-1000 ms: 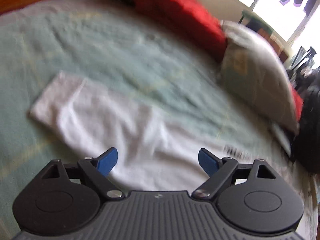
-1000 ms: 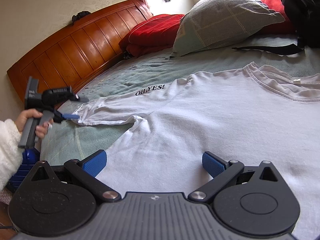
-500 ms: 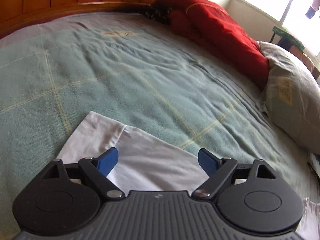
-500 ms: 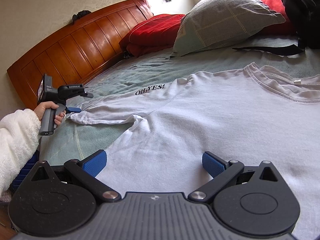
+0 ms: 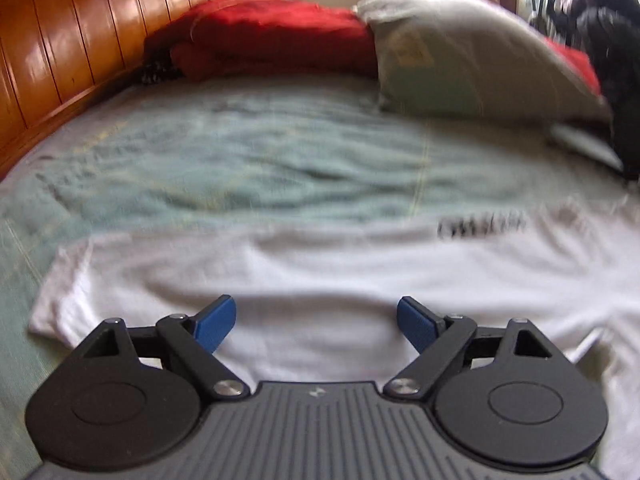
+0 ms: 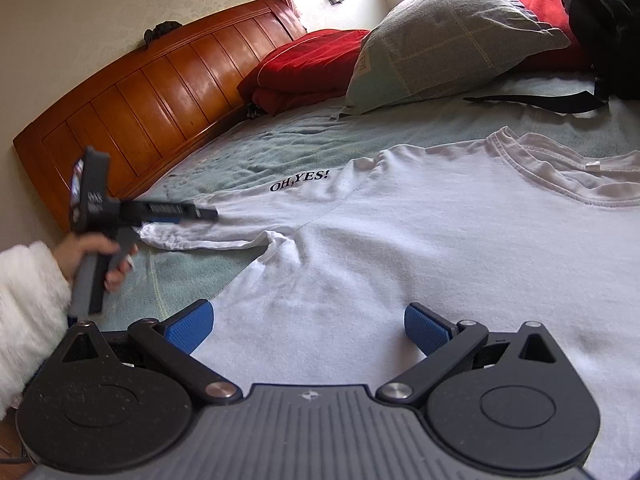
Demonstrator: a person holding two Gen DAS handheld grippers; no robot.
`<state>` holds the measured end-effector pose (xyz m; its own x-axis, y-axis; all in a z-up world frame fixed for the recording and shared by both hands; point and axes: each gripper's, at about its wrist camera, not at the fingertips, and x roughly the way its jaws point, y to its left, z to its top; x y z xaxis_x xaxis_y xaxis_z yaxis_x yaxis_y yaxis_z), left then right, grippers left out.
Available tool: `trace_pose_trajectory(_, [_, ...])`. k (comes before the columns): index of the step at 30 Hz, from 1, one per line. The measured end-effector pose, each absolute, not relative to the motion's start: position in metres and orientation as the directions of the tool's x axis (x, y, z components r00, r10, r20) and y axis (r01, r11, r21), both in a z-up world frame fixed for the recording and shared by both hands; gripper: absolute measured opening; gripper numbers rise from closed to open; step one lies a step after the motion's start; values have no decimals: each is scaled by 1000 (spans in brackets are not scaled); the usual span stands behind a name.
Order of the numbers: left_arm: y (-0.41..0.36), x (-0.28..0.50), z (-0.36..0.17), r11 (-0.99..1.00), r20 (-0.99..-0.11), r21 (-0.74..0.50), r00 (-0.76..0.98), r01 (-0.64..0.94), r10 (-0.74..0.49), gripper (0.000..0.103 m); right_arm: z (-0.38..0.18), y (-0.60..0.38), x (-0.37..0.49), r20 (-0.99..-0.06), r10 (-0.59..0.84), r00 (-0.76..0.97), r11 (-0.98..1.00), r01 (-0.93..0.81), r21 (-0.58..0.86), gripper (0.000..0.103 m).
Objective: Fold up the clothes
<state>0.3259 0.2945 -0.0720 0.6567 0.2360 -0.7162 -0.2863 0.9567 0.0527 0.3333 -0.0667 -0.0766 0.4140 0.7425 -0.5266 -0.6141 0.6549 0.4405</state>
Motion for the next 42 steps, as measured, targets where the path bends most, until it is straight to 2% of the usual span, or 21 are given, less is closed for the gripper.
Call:
trace_pose_trajectory(5, [299, 300, -75, 958, -724, 23, 656, -286, 213, 94, -77, -67, 335, -526, 744, 412, 654, -613, 444, 103])
trace_pose_trajectory(10, [296, 300, -55, 958, -740, 27, 639, -284, 210, 92, -77, -67, 335, -527, 744, 412, 654, -612, 444, 103])
trace_pose_trajectory(14, [287, 324, -41, 966, -712, -174, 702, -192, 12, 93, -78, -66, 334, -530, 740, 414, 656, -616, 436, 103])
trace_pose_trajectory(17, [292, 343, -42, 931, -707, -308, 702, -196, -86, 93, -78, -67, 334, -529, 741, 414, 655, -617, 436, 103])
trace_pose_trajectory(20, [308, 354, -50, 890, -713, -388, 690, -240, -125, 93, -78, -68, 334, -527, 743, 412, 653, -616, 441, 103])
trace_pose_trajectory(24, [333, 354, -62, 847, -721, -428, 684, -316, -109, 93, -78, -68, 335, -527, 745, 409, 651, -616, 443, 103])
trace_pose_trajectory(30, [372, 339, -59, 820, -738, -388, 674, -420, -4, 93, -78, -67, 335, -529, 743, 410, 653, -618, 438, 103])
trace_pose_trajectory(34, [385, 326, -54, 808, -784, -181, 578, -561, 226, 92, -78, -66, 334, -533, 740, 411, 655, -620, 432, 103])
trace_pose_trajectory(35, [383, 322, -52, 809, -783, -160, 571, -566, 245, 91, -78, -66, 334, -534, 738, 411, 656, -622, 427, 103])
trace_pose_trajectory(42, [311, 290, -24, 926, -741, -129, 655, -355, 148, 92, -78, -59, 329, -552, 716, 427, 670, -642, 373, 103])
